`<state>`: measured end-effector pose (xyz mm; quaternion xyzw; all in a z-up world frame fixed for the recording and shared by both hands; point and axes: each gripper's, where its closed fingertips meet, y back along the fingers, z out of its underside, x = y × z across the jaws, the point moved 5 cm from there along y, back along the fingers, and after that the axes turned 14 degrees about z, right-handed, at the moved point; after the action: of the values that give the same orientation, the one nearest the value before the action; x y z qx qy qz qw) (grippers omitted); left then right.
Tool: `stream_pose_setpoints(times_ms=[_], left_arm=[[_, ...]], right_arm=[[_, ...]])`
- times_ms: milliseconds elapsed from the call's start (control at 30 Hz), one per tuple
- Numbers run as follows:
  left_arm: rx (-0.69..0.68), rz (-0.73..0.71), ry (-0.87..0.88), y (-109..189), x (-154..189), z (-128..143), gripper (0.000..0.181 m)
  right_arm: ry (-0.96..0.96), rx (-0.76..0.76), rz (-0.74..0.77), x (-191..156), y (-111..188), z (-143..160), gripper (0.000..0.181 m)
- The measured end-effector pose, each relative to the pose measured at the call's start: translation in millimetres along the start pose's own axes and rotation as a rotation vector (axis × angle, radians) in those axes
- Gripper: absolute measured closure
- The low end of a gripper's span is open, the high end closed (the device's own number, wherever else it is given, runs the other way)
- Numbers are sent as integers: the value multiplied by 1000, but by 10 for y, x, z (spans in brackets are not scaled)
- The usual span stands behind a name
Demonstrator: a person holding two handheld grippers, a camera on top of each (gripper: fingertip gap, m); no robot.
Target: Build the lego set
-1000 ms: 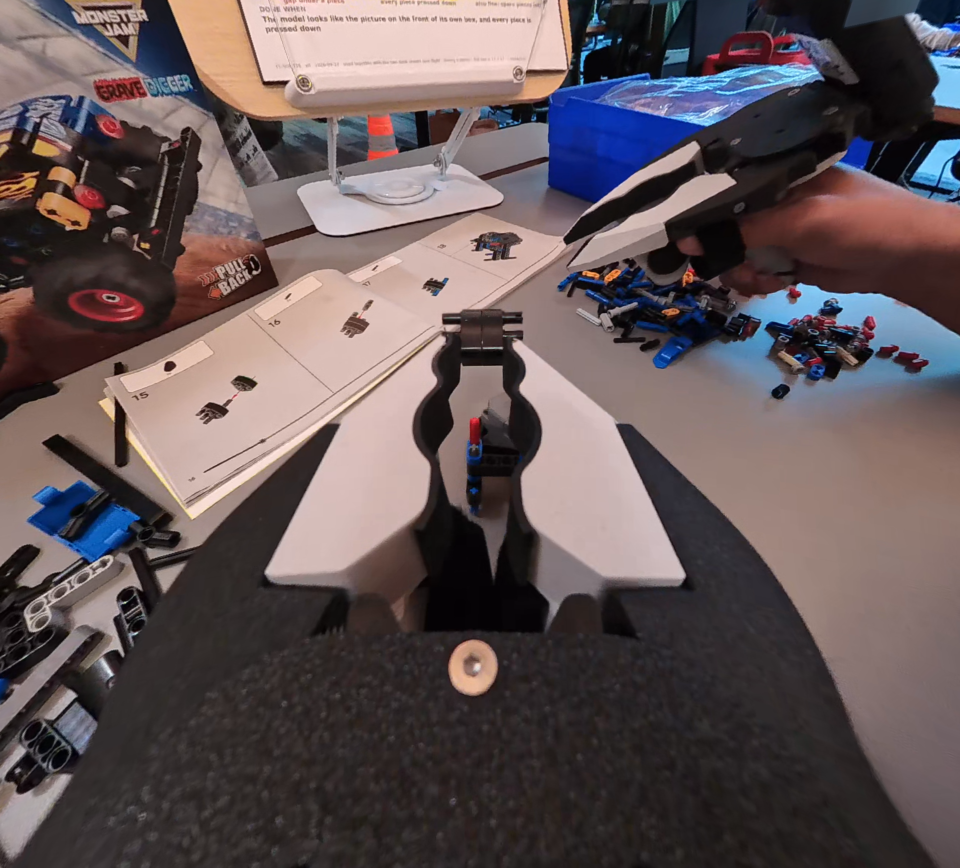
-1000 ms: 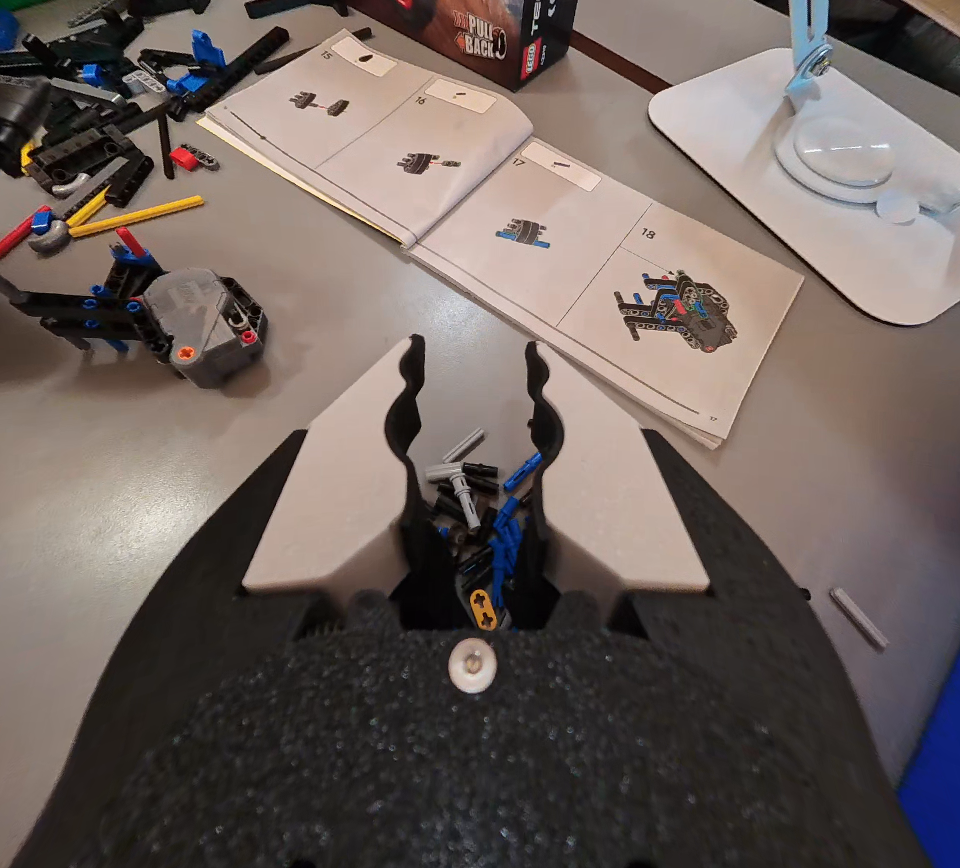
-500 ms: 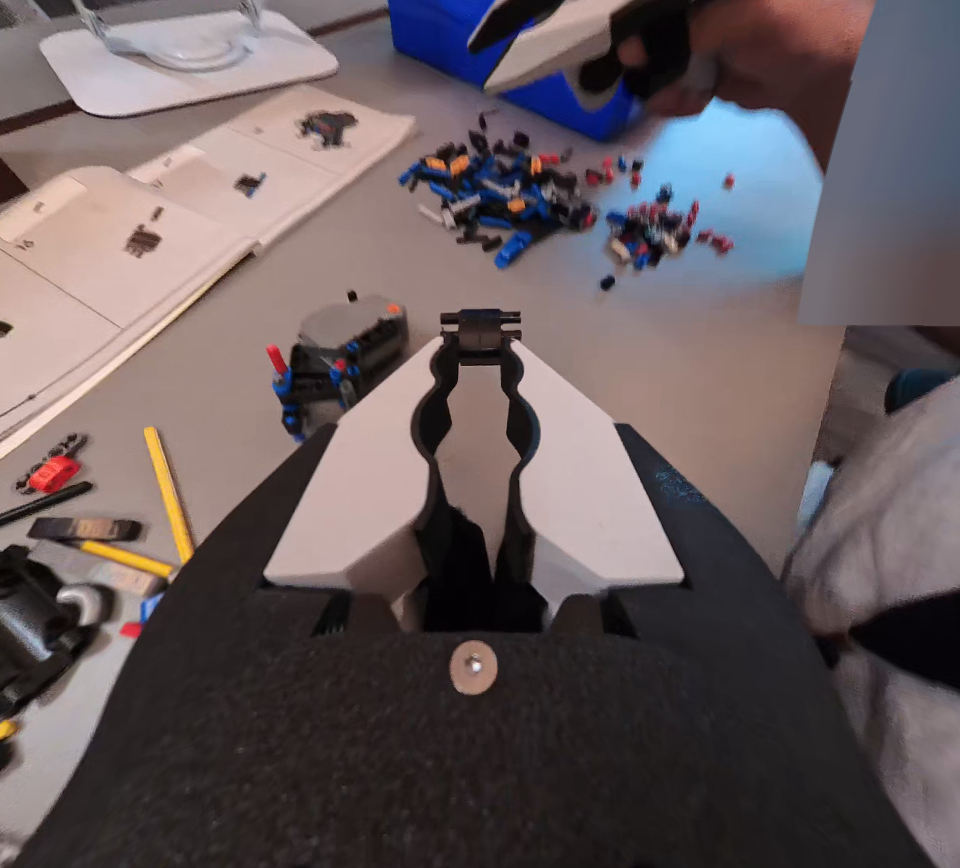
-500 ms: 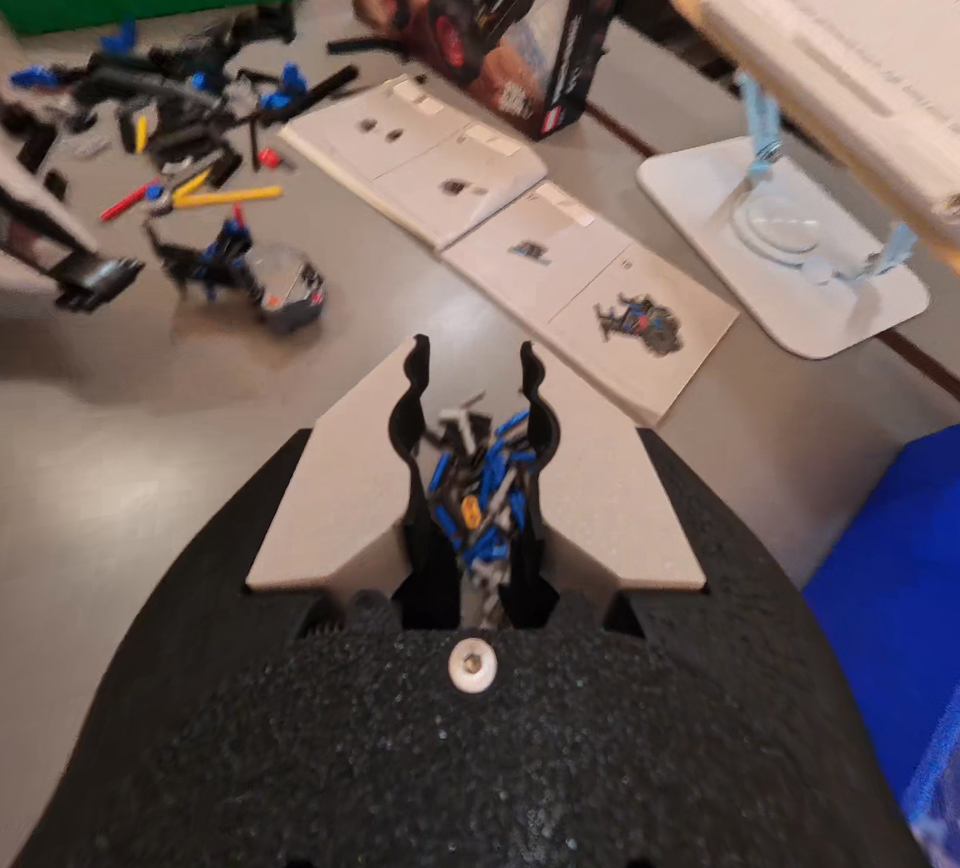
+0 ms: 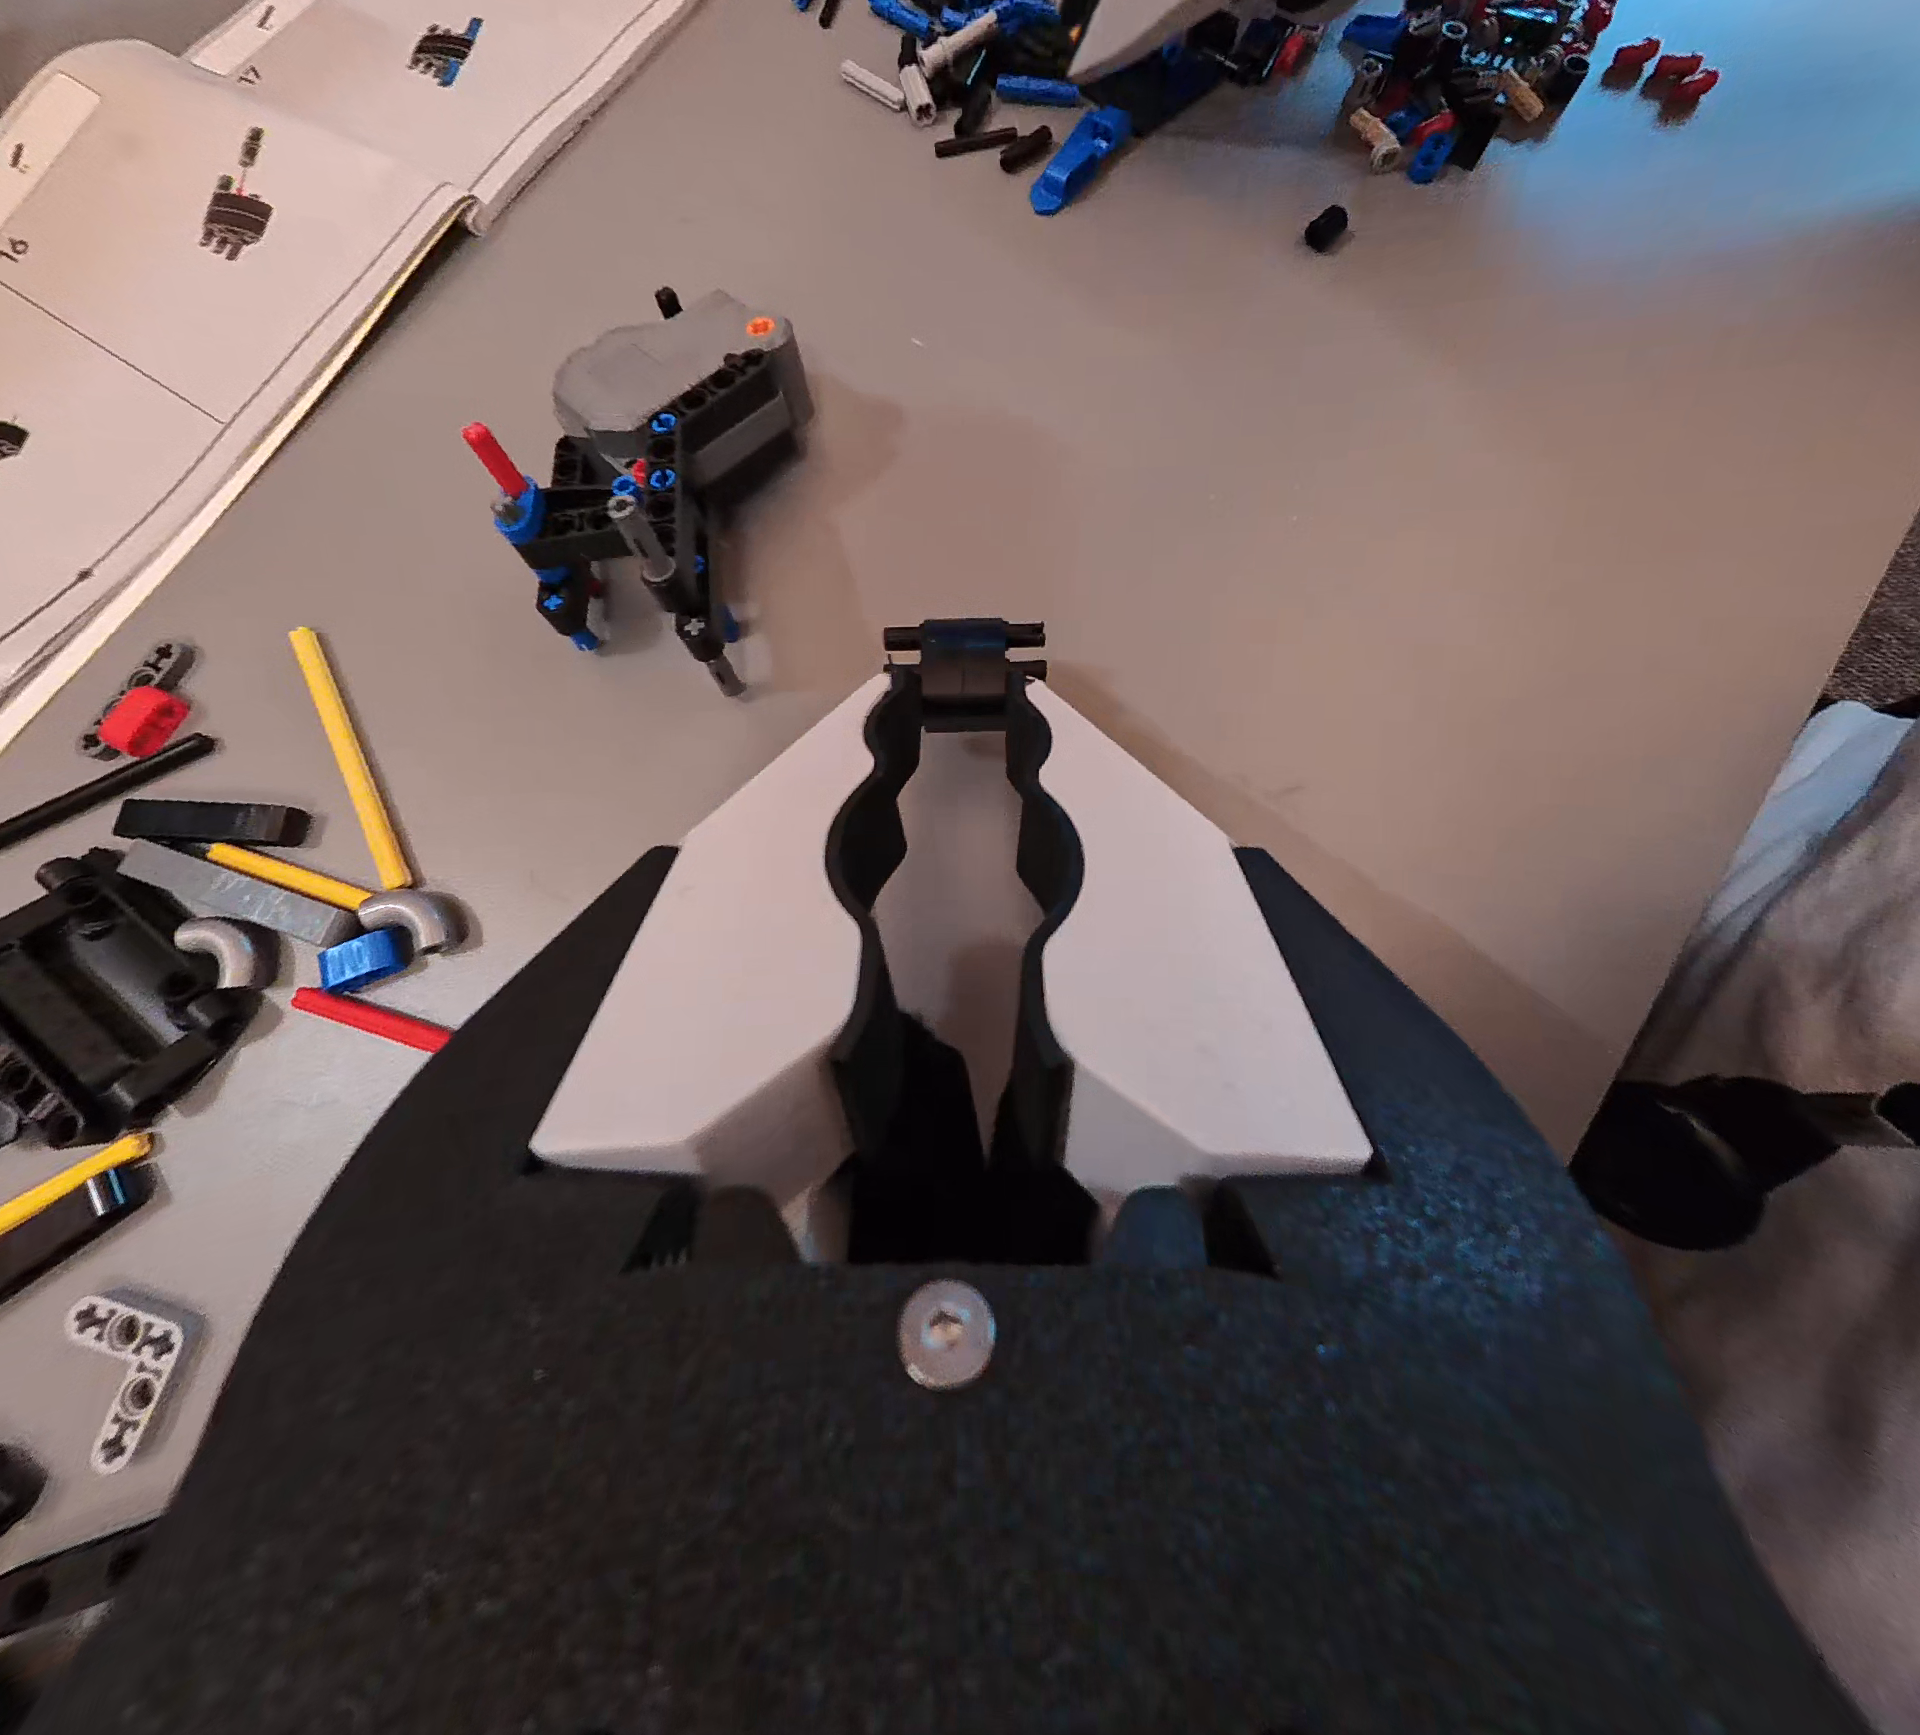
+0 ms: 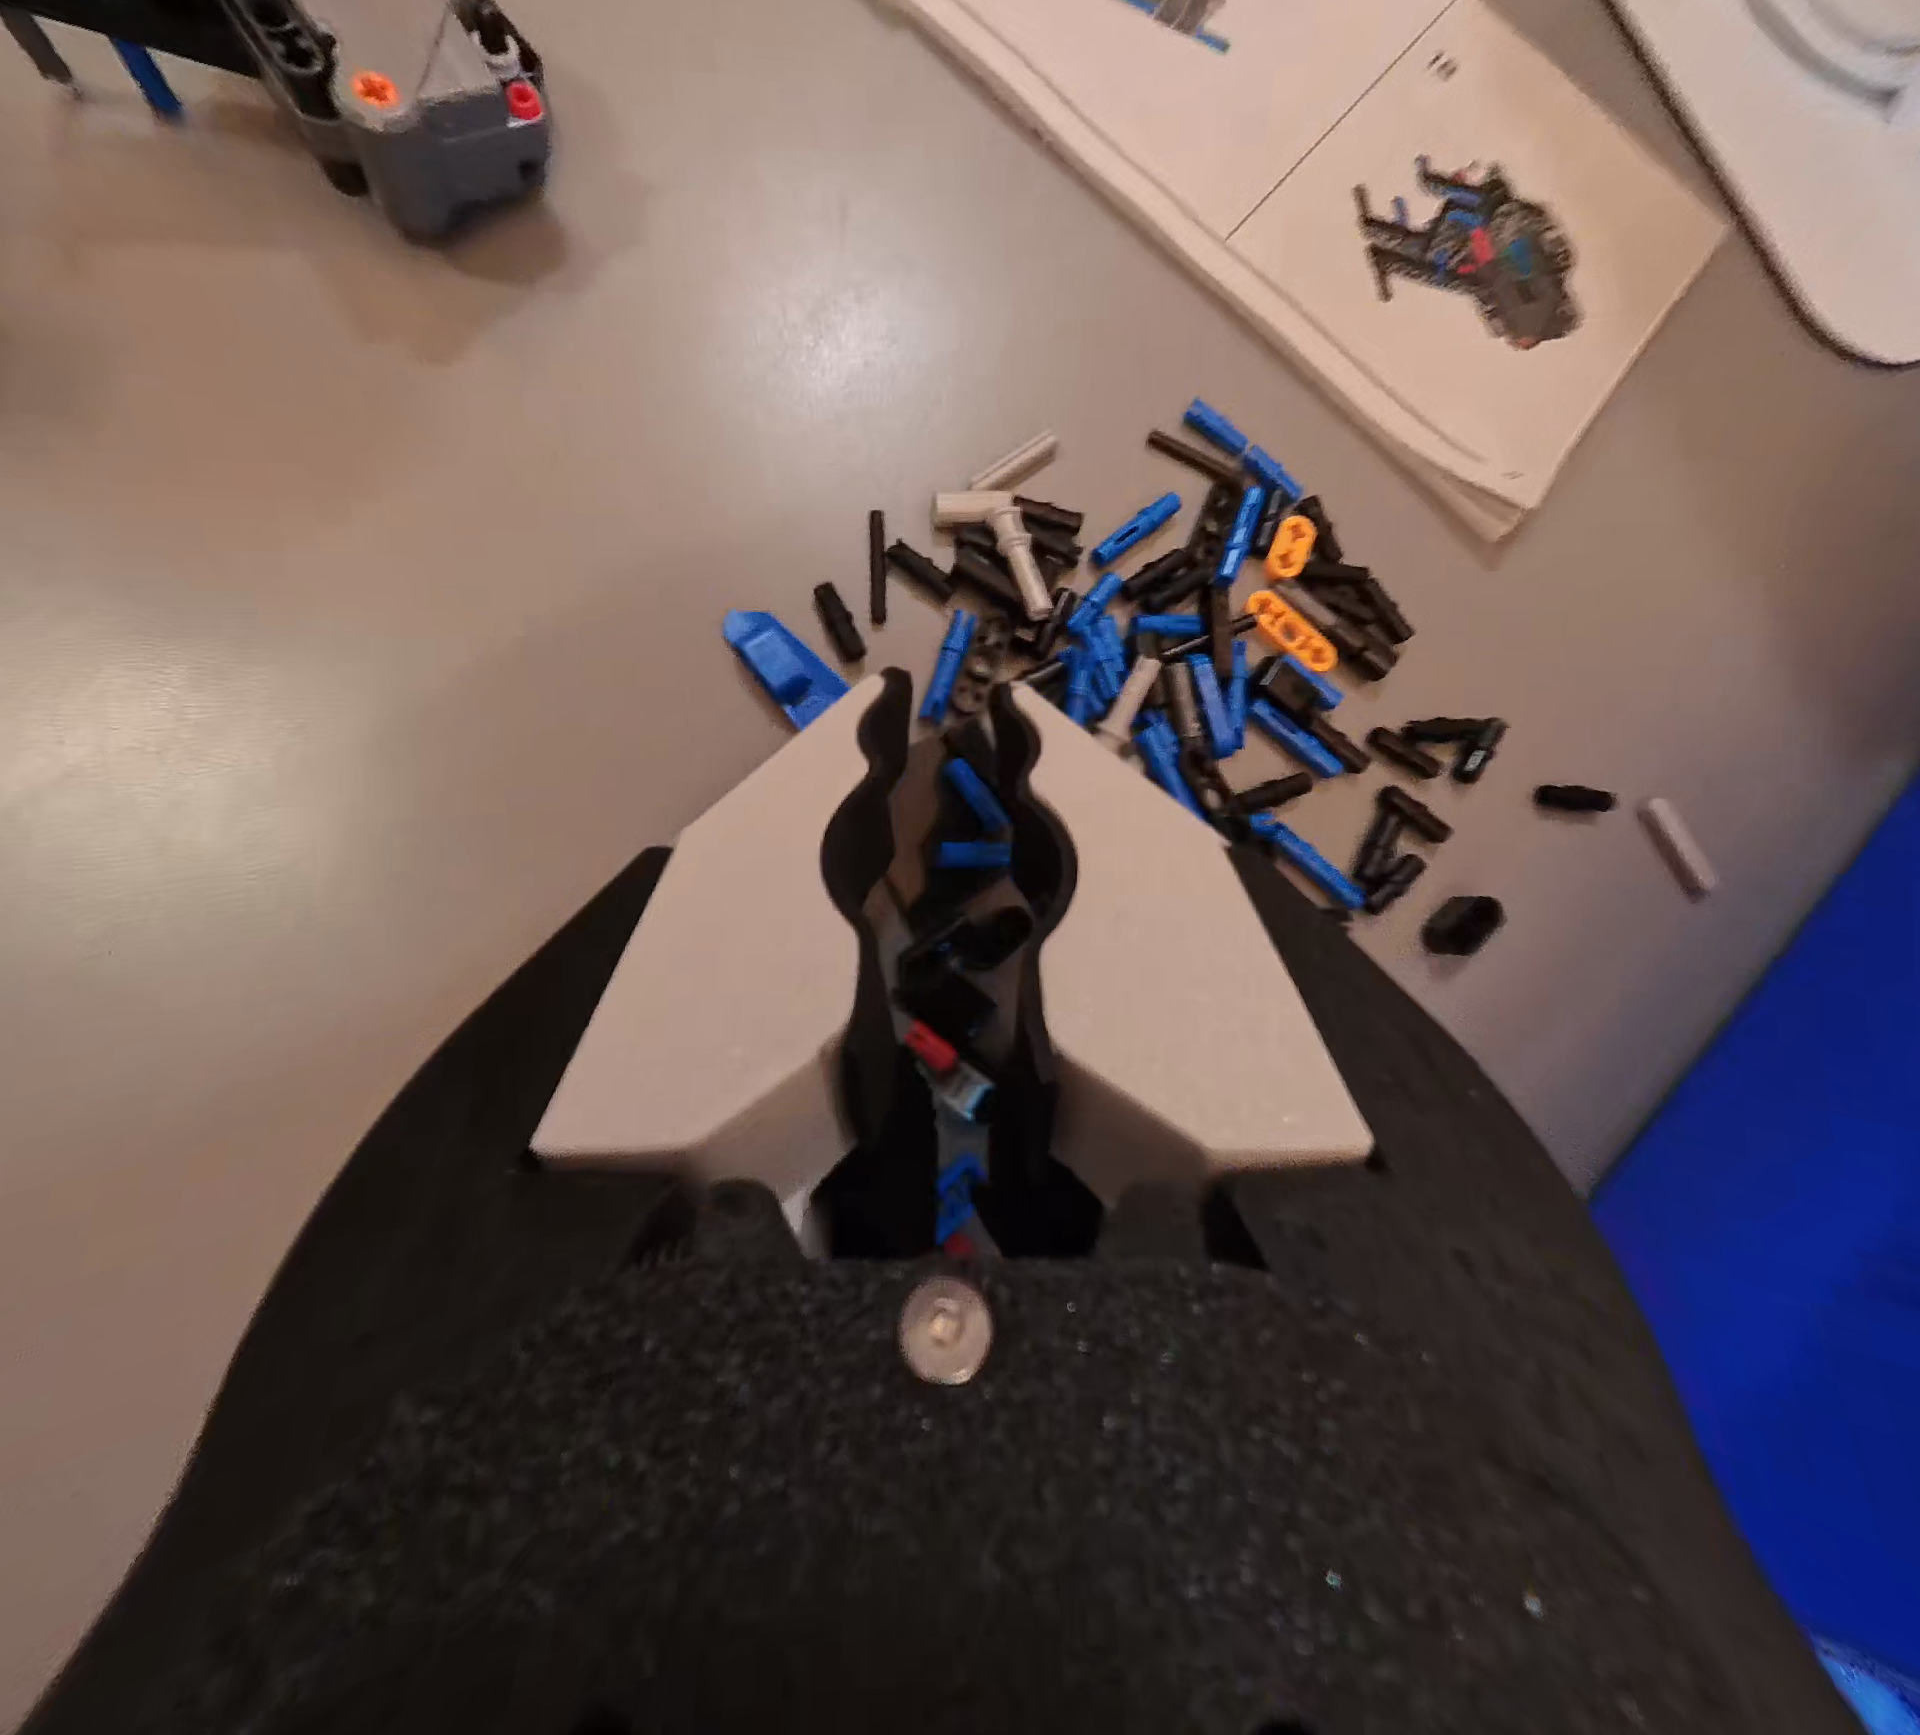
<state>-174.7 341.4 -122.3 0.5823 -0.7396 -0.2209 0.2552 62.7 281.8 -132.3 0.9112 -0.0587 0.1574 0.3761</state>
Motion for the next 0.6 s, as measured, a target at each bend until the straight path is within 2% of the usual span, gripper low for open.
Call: stream_pose_setpoints(times_ms=[600], left_arm=[[30,26,12,8,-19,13,167]], right_arm=[[13,-51,-84,-79,-143,-49,173]])
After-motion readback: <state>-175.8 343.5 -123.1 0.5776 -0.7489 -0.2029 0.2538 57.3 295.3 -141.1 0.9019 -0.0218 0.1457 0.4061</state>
